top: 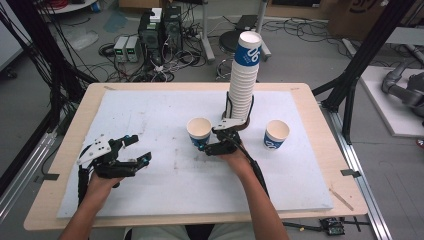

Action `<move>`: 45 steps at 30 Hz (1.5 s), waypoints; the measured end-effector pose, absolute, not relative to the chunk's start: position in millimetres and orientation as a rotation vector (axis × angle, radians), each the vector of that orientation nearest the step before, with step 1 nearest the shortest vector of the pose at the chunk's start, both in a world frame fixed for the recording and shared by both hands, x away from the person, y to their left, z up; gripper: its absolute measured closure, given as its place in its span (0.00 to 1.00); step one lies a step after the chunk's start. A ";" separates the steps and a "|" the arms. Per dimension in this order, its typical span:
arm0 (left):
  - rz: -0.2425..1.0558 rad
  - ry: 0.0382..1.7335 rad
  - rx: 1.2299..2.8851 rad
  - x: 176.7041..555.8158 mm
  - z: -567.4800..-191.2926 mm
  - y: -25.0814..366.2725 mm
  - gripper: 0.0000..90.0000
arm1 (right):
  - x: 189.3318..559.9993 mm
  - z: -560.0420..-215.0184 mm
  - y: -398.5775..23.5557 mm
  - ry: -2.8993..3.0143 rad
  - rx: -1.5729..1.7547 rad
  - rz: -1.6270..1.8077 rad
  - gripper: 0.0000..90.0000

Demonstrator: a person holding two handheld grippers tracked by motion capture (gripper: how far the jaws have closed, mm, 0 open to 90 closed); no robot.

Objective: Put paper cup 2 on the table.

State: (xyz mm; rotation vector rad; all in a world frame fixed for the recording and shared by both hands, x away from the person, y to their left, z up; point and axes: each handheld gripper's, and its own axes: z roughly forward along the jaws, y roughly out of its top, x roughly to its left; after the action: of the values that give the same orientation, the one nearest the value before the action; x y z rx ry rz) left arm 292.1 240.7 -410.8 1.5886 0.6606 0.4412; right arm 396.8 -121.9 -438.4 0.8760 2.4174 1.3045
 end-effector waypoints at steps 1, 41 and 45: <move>0.437 0.662 1.588 292.0 -410.9 240.4 0.19 | 395.1 -437.1 -124.4 2.413 0.876 1.316 0.22; 0.434 0.659 1.535 292.7 -407.6 239.2 0.19 | 267.5 -389.0 -282.9 2.019 0.885 1.446 0.22; 0.443 0.653 1.533 289.0 -405.7 240.8 0.19 | 262.9 -390.5 -286.0 2.002 0.913 1.451 0.22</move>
State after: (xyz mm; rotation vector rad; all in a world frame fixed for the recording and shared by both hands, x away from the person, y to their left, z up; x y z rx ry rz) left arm 289.0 240.8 -405.7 1.5327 0.6535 0.4432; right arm 262.9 -286.0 -390.5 0.9127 2.0024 1.4506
